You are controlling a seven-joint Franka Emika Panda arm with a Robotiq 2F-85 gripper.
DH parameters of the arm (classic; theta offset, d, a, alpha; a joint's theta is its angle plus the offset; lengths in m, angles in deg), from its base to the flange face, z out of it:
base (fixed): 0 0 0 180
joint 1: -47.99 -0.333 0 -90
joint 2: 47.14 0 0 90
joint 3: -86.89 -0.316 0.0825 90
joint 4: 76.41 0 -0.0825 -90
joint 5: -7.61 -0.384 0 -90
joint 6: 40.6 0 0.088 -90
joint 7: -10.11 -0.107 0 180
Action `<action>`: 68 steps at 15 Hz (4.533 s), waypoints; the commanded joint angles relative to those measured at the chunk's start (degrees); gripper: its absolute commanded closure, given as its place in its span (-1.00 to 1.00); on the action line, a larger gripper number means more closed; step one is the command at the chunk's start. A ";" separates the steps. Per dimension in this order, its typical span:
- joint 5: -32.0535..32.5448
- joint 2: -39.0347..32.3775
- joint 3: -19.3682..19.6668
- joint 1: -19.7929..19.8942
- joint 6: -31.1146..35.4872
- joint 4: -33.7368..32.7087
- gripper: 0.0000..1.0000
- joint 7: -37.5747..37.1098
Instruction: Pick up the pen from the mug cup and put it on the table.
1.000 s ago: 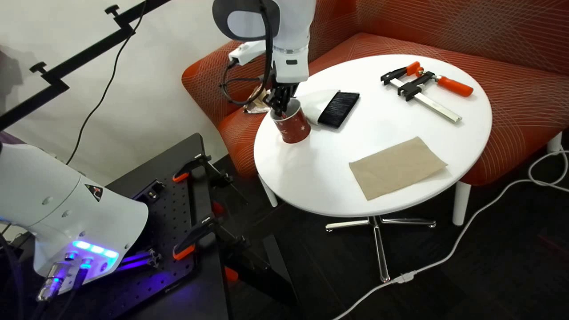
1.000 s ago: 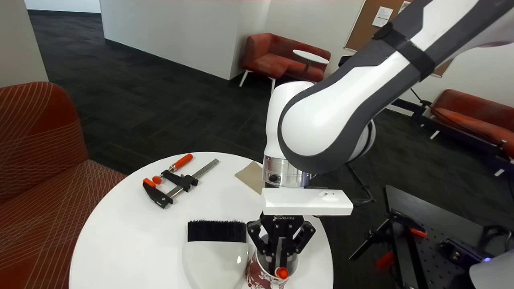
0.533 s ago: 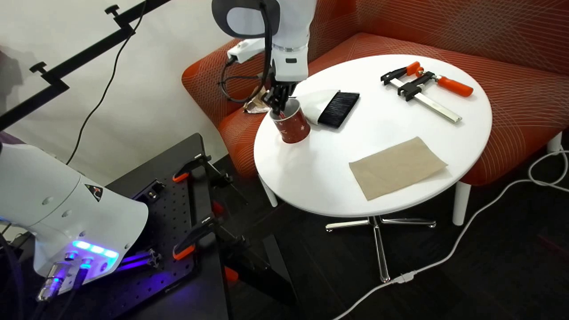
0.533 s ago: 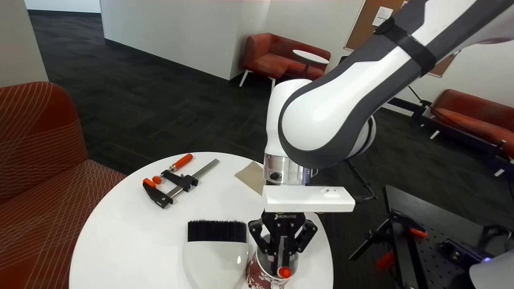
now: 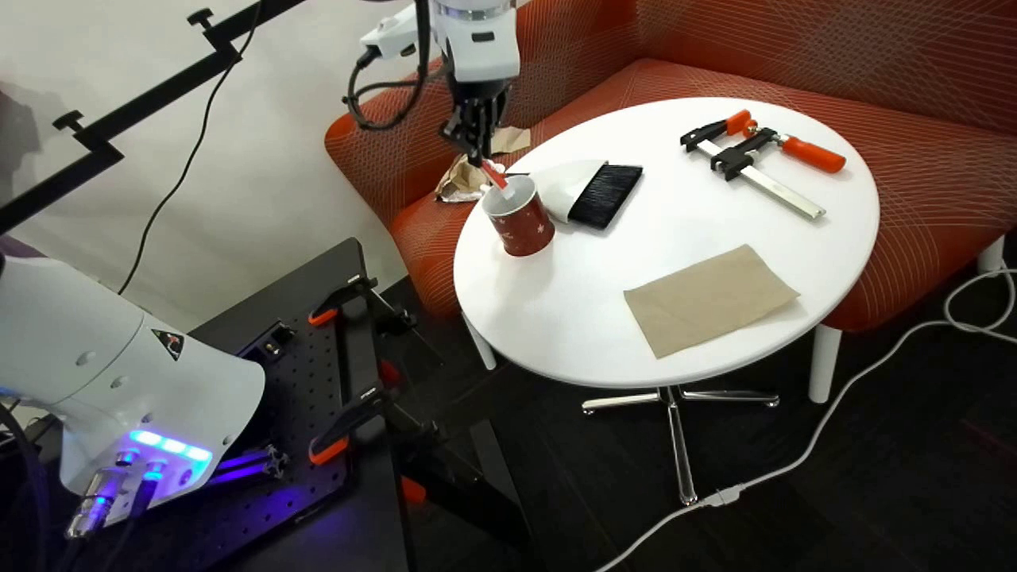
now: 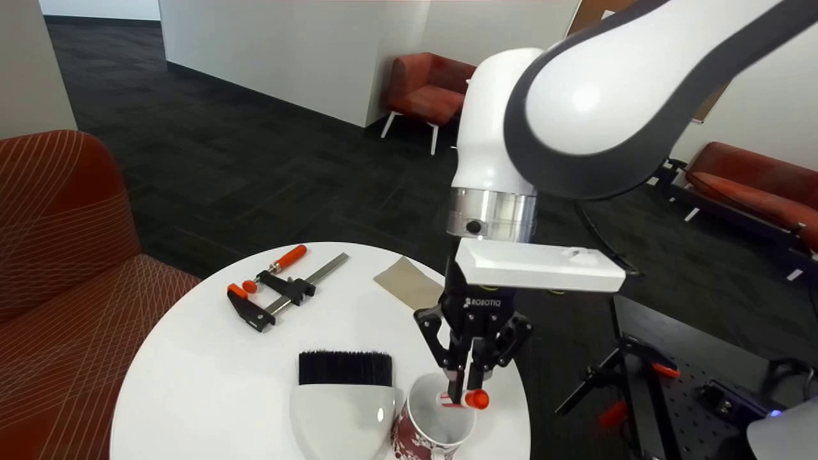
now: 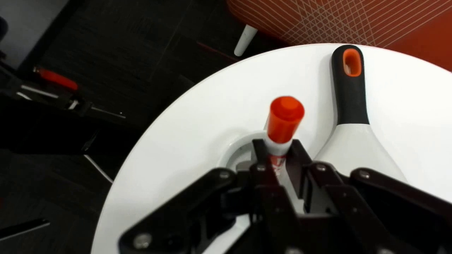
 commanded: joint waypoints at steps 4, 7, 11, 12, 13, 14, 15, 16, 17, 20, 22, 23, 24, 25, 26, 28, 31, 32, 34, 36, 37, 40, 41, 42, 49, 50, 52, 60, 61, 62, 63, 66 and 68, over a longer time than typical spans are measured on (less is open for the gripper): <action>13.76 16.20 0.65 -2.23 1.98 6.59 0.91 -10.11; 20.82 16.33 0.23 -1.47 2.40 3.89 0.91 -12.57; 22.93 15.71 -0.10 -1.01 1.49 2.76 0.91 -11.77; 23.17 15.43 -0.07 -1.02 1.49 2.51 0.62 -11.77; 23.17 15.30 -0.06 -1.04 1.49 2.54 0.62 -11.77; 23.17 15.28 -0.06 -1.04 1.49 2.58 0.62 -11.77; 23.17 15.28 -0.07 -1.04 1.49 2.59 0.62 -11.77; 23.17 15.28 -0.07 -1.04 1.49 2.59 0.62 -11.77; 23.17 15.28 -0.07 -1.04 1.49 2.59 0.62 -11.77; 25.33 14.46 0.18 -1.15 2.62 2.05 0.91 -13.90; 30.70 12.97 0.89 -1.15 5.96 1.05 0.91 -17.57; 33.54 12.09 1.27 -1.15 7.72 0.43 0.91 -19.75; 36.68 10.83 1.84 -1.18 9.74 -0.39 0.91 -22.49; 40.44 9.47 2.65 -1.43 12.00 -1.13 0.91 -25.85; 43.52 7.84 3.57 -1.69 13.50 -2.33 0.91 -28.77; 49.96 3.80 5.96 -2.71 15.30 -5.30 0.91 -34.86; 55.87 -2.65 9.43 -4.79 15.30 -10.57 0.91 -41.41; 56.84 -4.67 10.43 -5.59 14.59 -12.33 0.91 -43.01; 57.29 -8.72 11.92 -7.07 14.13 -15.38 0.91 -45.16; 56.53 -12.41 12.95 -8.40 14.19 -17.89 0.91 -46.05; 56.00 -14.20 13.26 -8.89 14.37 -19.07 0.91 -46.26; 54.70 -18.83 14.00 -10.14 15.31 -21.90 0.91 -46.76; 54.48 -20.27 14.22 -10.45 15.53 -22.80 0.91 -47.00; 54.40 -21.68 14.55 -10.76 15.93 -23.69 0.91 -47.00; 51.12 -28.29 15.23 -10.93 17.15 -27.84 0.91 -45.42; 50.24 -28.95 15.07 -10.76 16.90 -28.39 0.91 -45.14; 48.87 -30.05 15.15 -10.79 16.61 -29.31 0.91 -45.02; 46.77 -30.95 16.14 -11.20 16.86 -30.33 -0.34 -45.18; 46.68 -30.80 16.18 -11.14 16.98 -30.31 -0.47 -45.18; 46.66 -30.73 16.30 -11.17 17.06 -30.34 -0.60 -45.28; 46.63 -30.65 16.33 -11.14 17.11 -30.36 -0.77 -45.26; 46.50 -30.44 16.33 -11.06 17.19 -30.33 -1.00 -45.24; 46.45 -30.27 16.34 -11.09 17.30 -30.19 -1.00 -45.31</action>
